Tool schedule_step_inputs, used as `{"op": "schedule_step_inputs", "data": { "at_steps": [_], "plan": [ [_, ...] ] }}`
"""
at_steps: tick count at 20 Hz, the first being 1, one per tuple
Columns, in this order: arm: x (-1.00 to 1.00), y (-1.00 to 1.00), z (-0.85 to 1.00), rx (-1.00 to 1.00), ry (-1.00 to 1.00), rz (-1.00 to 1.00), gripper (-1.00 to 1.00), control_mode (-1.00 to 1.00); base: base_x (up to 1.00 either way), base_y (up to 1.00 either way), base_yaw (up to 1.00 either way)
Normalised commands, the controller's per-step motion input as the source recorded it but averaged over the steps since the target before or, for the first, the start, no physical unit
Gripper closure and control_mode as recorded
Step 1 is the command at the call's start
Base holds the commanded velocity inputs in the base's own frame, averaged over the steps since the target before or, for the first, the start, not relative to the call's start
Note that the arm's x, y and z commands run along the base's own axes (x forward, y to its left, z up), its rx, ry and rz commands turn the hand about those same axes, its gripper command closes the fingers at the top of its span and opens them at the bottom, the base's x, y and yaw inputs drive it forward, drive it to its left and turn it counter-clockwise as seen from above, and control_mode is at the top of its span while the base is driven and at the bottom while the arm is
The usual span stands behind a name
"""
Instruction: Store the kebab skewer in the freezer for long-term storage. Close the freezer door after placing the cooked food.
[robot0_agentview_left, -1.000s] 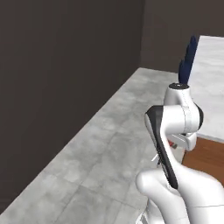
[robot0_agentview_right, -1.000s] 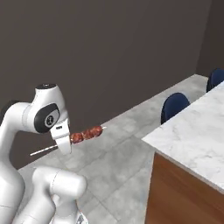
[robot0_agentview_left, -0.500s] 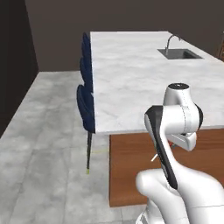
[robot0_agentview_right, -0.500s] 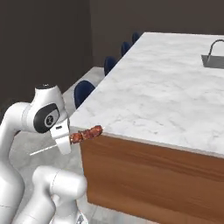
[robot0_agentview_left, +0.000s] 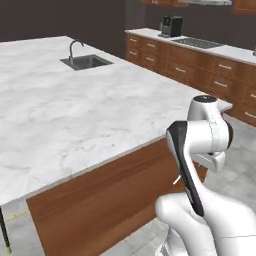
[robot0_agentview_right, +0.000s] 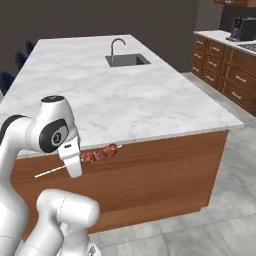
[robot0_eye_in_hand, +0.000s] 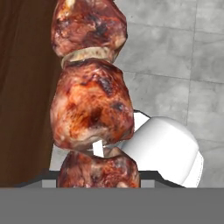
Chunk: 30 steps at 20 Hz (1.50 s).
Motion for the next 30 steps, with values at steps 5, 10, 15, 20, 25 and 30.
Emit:
{"op": "schedule_step_inputs", "data": {
  "at_steps": [5,10,15,20,25,30],
  "plan": [
    [0.0,0.0,0.0,0.0,0.0,0.0,1.0,1.0,0.48,0.0,-0.61],
    [0.0,0.0,0.0,0.0,0.0,0.0,1.0,1.0,0.54,0.07,-0.16],
    [0.0,0.0,0.0,0.0,0.0,0.0,1.0,1.0,0.21,0.12,-0.43],
    [0.0,0.0,0.0,0.0,0.0,0.0,1.0,1.0,0.43,0.3,-0.8],
    [0.0,0.0,0.0,0.0,0.0,0.0,1.0,1.0,0.51,0.22,-0.65],
    [0.0,0.0,0.0,0.0,0.0,0.0,1.0,1.0,0.58,-0.09,-0.38]
  ]
}}
